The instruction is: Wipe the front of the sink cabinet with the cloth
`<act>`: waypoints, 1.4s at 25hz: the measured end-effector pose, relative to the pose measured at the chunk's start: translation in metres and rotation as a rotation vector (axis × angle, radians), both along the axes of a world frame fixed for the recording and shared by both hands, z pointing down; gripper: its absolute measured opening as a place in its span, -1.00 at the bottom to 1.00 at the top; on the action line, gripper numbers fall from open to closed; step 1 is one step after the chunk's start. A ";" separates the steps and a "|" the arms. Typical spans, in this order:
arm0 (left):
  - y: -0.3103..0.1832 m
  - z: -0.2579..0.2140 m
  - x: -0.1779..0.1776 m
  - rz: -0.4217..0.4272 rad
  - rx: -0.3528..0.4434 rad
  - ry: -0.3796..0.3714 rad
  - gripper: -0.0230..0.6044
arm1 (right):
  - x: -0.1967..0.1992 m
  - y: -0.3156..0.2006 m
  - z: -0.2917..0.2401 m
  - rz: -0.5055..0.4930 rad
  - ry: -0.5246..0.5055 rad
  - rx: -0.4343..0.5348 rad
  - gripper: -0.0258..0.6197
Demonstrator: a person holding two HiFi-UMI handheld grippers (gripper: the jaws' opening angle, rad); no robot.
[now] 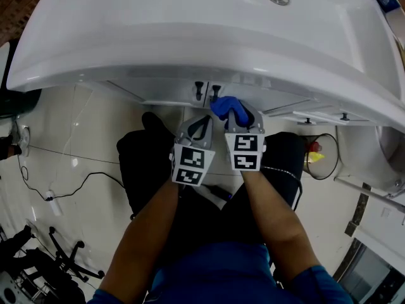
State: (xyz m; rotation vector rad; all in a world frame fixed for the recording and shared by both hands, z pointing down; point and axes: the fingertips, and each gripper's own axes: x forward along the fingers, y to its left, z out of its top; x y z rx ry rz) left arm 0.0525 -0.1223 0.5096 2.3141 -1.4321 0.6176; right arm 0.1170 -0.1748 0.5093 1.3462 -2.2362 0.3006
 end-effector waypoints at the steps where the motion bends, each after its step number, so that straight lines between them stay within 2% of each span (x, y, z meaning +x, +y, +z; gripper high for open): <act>1: 0.000 0.001 0.000 -0.001 -0.003 -0.001 -0.91 | 0.002 0.000 0.010 0.007 0.010 -0.033 -0.74; 5: -0.001 0.002 -0.001 -0.006 -0.012 0.001 -0.91 | 0.007 0.000 0.044 0.034 0.042 -0.164 -0.73; 12: -0.004 0.004 -0.005 -0.023 -0.019 0.011 -0.91 | 0.013 0.003 0.091 0.062 0.092 -0.306 -0.74; 17: -0.004 0.007 -0.006 -0.027 -0.025 0.013 -0.91 | 0.014 0.005 0.110 0.068 0.113 -0.359 -0.74; 23: -0.007 0.006 -0.006 -0.022 -0.027 0.011 -0.91 | 0.010 0.007 0.113 0.056 0.116 -0.378 -0.74; 28: -0.005 0.005 0.003 -0.009 -0.014 0.008 -0.91 | 0.014 0.013 0.086 0.050 0.087 -0.325 -0.73; 31: -0.003 -0.005 0.010 0.015 0.012 0.018 -0.91 | 0.018 0.020 0.047 0.028 0.056 -0.217 -0.73; 35: 0.003 -0.033 0.028 0.036 0.082 0.104 -0.91 | 0.033 0.034 -0.018 0.022 -0.022 -0.033 -0.73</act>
